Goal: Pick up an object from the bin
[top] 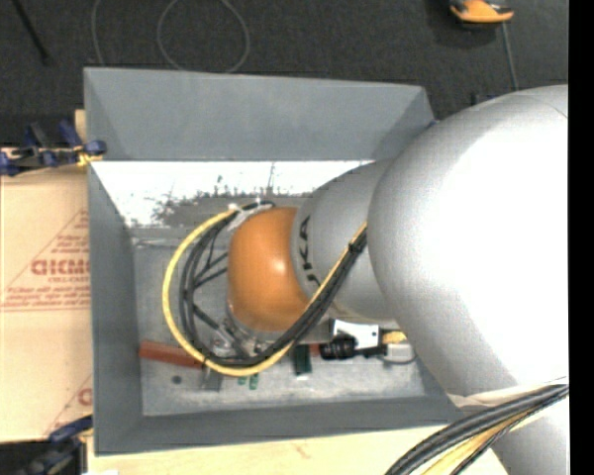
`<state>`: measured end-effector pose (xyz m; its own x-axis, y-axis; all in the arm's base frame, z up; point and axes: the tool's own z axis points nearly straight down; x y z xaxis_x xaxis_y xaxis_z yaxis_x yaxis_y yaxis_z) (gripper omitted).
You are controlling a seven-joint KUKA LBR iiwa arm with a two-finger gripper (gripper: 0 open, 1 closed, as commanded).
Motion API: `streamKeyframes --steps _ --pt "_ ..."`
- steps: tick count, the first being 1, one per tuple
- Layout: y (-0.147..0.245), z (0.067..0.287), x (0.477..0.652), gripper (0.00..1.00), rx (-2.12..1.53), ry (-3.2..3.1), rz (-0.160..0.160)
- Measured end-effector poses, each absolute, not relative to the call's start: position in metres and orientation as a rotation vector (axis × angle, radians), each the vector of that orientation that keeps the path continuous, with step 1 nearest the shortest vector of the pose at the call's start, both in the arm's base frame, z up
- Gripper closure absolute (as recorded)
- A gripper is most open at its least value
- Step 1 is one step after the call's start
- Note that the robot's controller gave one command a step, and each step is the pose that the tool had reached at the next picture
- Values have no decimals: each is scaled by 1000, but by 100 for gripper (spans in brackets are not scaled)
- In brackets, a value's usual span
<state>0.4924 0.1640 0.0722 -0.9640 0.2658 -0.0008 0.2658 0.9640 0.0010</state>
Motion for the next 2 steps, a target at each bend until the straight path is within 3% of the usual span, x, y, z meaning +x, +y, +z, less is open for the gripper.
streamKeyframes --steps 1,2 --pt "164 72 492 0 424 3112 2" --pt "164 73 493 100 428 3110 2"
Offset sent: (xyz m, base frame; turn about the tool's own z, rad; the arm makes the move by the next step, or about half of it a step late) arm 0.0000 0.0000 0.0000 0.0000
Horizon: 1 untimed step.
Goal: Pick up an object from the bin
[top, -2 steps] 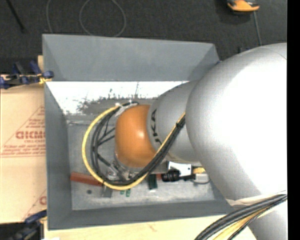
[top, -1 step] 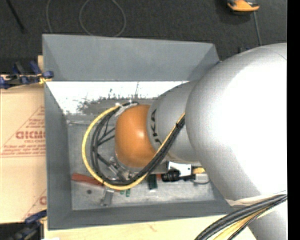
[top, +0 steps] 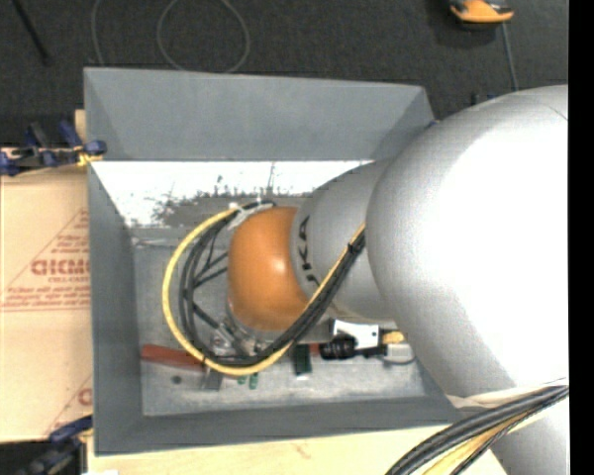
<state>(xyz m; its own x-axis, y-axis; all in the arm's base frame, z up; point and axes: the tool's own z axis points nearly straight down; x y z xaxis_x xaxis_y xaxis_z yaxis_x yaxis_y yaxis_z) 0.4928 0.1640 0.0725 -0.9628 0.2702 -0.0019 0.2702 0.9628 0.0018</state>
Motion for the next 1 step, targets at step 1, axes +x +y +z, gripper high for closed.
streamKeyframes --steps 1 --pt "226 72 496 100 411 3114 -21"
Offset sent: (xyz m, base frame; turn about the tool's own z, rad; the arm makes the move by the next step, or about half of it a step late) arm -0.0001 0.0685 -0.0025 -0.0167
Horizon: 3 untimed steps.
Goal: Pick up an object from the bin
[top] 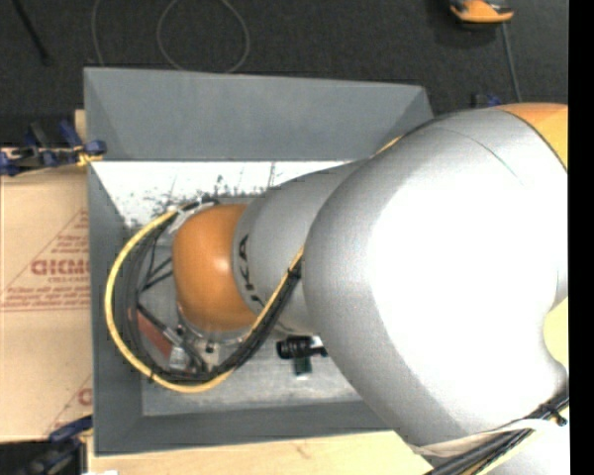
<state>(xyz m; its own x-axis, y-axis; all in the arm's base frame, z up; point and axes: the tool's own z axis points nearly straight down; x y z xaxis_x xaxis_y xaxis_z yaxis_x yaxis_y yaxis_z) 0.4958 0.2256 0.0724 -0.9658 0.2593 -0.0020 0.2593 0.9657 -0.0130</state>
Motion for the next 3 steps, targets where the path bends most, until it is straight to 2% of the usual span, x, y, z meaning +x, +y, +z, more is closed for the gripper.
streamKeyframes --steps 1,2,3 --pt "217 99 503 100 404 3111 1" --pt "208 224 501 100 382 3109 7" --pt "214 164 490 100 360 3124 -5"
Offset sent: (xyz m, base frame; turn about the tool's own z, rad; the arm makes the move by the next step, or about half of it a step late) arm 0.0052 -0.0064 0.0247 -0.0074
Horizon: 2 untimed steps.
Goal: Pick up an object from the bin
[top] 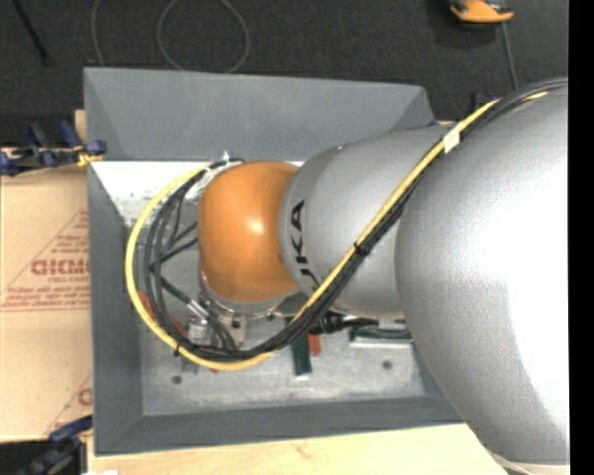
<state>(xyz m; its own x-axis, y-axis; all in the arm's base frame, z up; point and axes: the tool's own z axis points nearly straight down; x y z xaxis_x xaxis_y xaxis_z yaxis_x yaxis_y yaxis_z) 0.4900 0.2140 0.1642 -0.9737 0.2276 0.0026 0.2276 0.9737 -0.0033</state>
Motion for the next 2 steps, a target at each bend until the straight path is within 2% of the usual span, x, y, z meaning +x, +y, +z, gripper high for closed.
streamKeyframes --steps 1,2 --pt "230 237 494 100 907 -3015 -1" --pt "222 233 475 100 1633 -2685 0"
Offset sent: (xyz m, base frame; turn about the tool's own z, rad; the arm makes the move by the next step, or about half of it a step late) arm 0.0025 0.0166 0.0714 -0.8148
